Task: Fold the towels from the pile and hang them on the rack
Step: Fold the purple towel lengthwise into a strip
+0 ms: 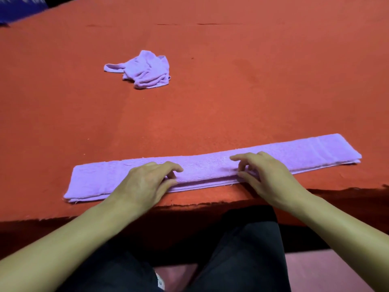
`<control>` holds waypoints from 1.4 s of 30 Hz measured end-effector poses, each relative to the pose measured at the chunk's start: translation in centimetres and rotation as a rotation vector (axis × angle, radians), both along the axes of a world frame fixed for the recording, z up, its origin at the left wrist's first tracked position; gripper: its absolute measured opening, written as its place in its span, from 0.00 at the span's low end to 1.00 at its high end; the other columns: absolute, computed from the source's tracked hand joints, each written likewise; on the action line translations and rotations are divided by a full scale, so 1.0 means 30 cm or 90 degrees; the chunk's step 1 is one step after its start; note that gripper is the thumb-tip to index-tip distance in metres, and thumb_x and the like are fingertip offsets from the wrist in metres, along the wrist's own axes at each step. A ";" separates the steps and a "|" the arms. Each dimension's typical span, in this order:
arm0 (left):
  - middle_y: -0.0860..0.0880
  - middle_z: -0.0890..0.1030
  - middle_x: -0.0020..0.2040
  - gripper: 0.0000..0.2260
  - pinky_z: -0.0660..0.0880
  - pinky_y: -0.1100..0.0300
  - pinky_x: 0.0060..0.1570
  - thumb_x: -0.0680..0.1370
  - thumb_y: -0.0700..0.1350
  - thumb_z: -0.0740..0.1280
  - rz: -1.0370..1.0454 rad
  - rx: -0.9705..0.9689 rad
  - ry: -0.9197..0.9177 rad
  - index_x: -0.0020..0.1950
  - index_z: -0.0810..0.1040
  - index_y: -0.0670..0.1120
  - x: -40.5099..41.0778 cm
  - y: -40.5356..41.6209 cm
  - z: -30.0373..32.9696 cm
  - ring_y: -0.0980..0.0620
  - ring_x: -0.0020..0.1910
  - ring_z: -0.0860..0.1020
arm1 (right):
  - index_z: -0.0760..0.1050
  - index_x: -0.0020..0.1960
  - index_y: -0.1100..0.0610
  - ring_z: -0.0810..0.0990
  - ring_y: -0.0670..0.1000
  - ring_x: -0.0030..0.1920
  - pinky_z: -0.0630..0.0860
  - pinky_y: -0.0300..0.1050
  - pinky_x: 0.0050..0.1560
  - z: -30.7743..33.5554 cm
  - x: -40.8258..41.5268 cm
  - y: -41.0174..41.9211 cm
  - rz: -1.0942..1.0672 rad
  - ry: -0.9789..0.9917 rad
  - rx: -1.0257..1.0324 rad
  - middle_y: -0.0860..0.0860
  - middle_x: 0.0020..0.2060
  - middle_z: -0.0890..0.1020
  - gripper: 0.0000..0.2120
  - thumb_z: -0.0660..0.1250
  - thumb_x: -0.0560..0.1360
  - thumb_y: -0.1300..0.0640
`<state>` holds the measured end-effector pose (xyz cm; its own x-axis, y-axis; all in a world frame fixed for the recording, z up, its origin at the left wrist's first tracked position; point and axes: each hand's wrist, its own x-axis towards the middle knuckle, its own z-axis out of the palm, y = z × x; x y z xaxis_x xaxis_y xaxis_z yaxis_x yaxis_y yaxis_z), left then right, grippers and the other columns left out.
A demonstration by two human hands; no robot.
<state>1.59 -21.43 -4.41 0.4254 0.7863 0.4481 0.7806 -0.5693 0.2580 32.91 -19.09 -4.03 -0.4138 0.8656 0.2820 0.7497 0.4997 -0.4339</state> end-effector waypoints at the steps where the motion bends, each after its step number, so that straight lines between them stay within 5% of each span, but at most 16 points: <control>1: 0.58 0.82 0.42 0.11 0.76 0.59 0.40 0.76 0.55 0.61 -0.007 -0.018 0.019 0.56 0.73 0.56 -0.005 -0.008 -0.005 0.57 0.41 0.77 | 0.72 0.64 0.41 0.71 0.43 0.45 0.73 0.45 0.45 -0.005 0.005 -0.007 0.013 -0.016 0.001 0.31 0.44 0.77 0.18 0.68 0.76 0.54; 7: 0.55 0.82 0.49 0.13 0.69 0.62 0.48 0.79 0.53 0.59 0.054 -0.031 -0.044 0.55 0.80 0.50 0.002 -0.011 0.017 0.53 0.45 0.74 | 0.74 0.64 0.44 0.73 0.47 0.47 0.72 0.44 0.47 0.028 -0.044 0.002 0.007 0.001 0.058 0.37 0.47 0.78 0.16 0.66 0.77 0.50; 10: 0.54 0.80 0.60 0.17 0.70 0.56 0.61 0.80 0.54 0.55 0.085 -0.057 -0.019 0.61 0.78 0.50 -0.012 0.024 0.053 0.50 0.58 0.76 | 0.77 0.63 0.49 0.75 0.52 0.49 0.72 0.48 0.53 0.062 -0.174 0.034 0.028 0.001 0.085 0.45 0.51 0.81 0.15 0.62 0.77 0.50; 13: 0.57 0.59 0.79 0.34 0.54 0.49 0.76 0.74 0.68 0.40 0.169 -0.225 0.196 0.77 0.59 0.58 -0.102 0.051 0.041 0.52 0.78 0.58 | 0.73 0.69 0.49 0.75 0.56 0.63 0.71 0.56 0.63 0.045 -0.320 0.059 0.071 -0.095 0.035 0.50 0.64 0.78 0.24 0.52 0.78 0.42; 15: 0.59 0.45 0.80 0.43 0.42 0.48 0.77 0.66 0.76 0.28 0.218 -0.322 0.267 0.79 0.44 0.62 -0.182 0.036 0.004 0.54 0.79 0.45 | 0.58 0.77 0.44 0.62 0.55 0.75 0.59 0.57 0.74 0.003 -0.368 0.069 0.095 -0.226 -0.038 0.47 0.76 0.64 0.33 0.41 0.76 0.35; 17: 0.59 0.41 0.80 0.44 0.38 0.46 0.76 0.62 0.76 0.23 0.247 -0.338 0.283 0.77 0.38 0.64 -0.243 0.005 -0.020 0.55 0.79 0.41 | 0.44 0.79 0.40 0.49 0.51 0.79 0.45 0.58 0.77 -0.033 -0.374 0.078 0.100 -0.300 -0.097 0.43 0.79 0.51 0.36 0.33 0.72 0.31; 24: 0.58 0.39 0.80 0.37 0.36 0.38 0.74 0.69 0.75 0.33 0.305 -0.371 0.267 0.77 0.37 0.64 -0.295 -0.033 -0.007 0.53 0.79 0.39 | 0.40 0.78 0.38 0.42 0.50 0.79 0.39 0.61 0.76 0.000 -0.387 0.094 0.093 -0.338 -0.152 0.41 0.79 0.44 0.31 0.41 0.77 0.31; 28: 0.58 0.39 0.80 0.35 0.37 0.38 0.74 0.71 0.73 0.33 0.333 -0.330 0.272 0.77 0.38 0.64 -0.351 -0.041 -0.003 0.53 0.79 0.38 | 0.41 0.78 0.38 0.41 0.49 0.79 0.38 0.60 0.76 0.022 -0.459 0.086 0.103 -0.303 -0.094 0.41 0.79 0.44 0.38 0.33 0.69 0.29; 35: 0.56 0.38 0.80 0.35 0.33 0.35 0.71 0.72 0.72 0.35 0.351 -0.372 0.310 0.78 0.37 0.63 -0.366 -0.047 0.026 0.51 0.78 0.36 | 0.39 0.78 0.37 0.43 0.49 0.79 0.40 0.60 0.76 -0.014 -0.478 0.089 0.133 -0.308 -0.116 0.42 0.79 0.45 0.38 0.32 0.69 0.28; 42: 0.57 0.43 0.80 0.34 0.40 0.44 0.76 0.75 0.67 0.36 0.141 -0.229 0.226 0.80 0.45 0.57 0.023 0.063 0.107 0.54 0.79 0.41 | 0.42 0.78 0.37 0.43 0.49 0.79 0.42 0.62 0.76 0.053 -0.187 0.123 0.004 -0.291 -0.104 0.41 0.79 0.45 0.38 0.34 0.69 0.28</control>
<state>2.29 -19.53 -1.22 0.3082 0.9513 -0.0057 0.9462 -0.3059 0.1054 27.30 -15.39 -2.43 -0.4694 0.8802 -0.0693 0.8787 0.4580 -0.1348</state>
